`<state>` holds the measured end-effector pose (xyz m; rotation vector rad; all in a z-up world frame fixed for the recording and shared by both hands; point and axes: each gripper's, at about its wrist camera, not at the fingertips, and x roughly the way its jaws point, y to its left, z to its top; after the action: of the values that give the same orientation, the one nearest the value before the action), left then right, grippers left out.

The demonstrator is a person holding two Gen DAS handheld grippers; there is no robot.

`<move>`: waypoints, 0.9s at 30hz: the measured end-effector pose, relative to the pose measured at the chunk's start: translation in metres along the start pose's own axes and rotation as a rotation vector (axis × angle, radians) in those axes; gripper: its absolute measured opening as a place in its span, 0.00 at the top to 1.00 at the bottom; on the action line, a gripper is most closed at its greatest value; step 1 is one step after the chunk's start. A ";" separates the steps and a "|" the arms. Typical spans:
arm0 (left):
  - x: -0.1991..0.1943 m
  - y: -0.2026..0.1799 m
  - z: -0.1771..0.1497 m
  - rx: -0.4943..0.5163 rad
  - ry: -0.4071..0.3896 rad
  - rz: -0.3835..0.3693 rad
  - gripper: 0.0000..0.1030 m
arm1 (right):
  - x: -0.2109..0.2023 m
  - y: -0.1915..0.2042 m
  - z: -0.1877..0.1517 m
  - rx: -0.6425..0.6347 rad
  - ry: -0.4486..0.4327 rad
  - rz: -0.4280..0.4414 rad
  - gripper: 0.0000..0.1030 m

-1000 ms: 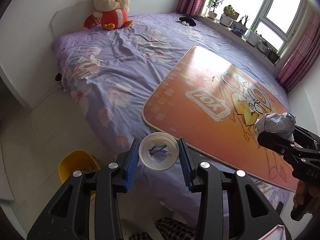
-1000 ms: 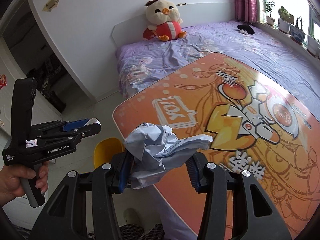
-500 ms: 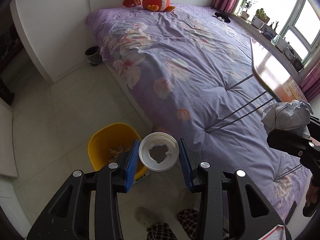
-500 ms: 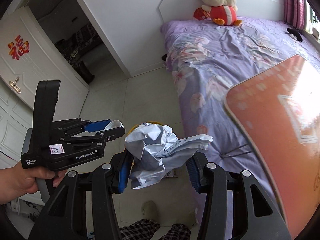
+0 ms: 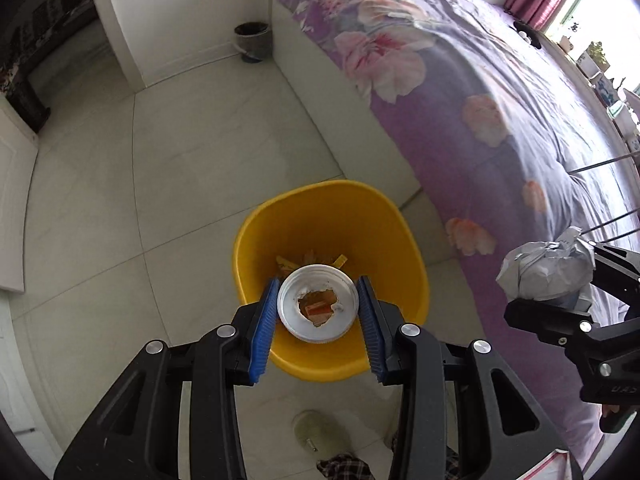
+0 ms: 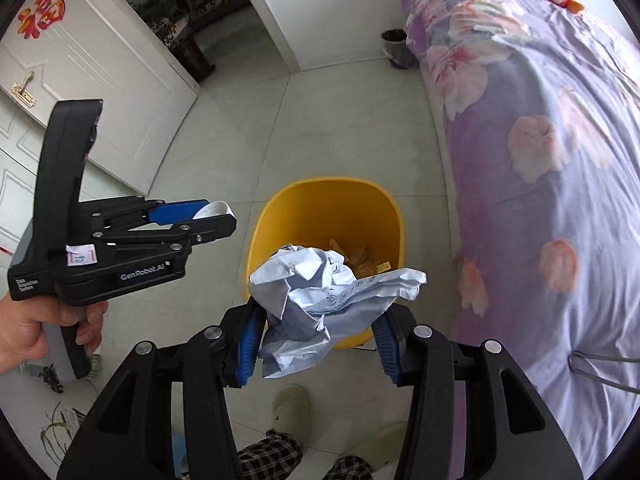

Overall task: Collect trash
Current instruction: 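Open both tools to drop the cup lid and crumpled paper into the bin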

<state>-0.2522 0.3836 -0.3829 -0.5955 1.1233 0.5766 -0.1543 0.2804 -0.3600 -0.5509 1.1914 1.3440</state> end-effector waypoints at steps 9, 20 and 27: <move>0.076 0.016 -0.003 0.008 0.077 -0.015 0.62 | 0.106 -0.022 0.007 -0.020 0.153 0.001 0.50; 0.099 0.030 0.001 -0.043 0.073 0.018 0.34 | 0.122 -0.027 0.007 -0.042 0.150 0.003 0.33; 0.085 0.037 -0.001 -0.066 0.068 0.044 0.34 | 0.108 -0.023 0.002 -0.033 0.130 0.004 0.32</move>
<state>-0.2503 0.4198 -0.4685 -0.6530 1.1876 0.6369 -0.1533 0.3242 -0.4615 -0.6682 1.2780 1.3500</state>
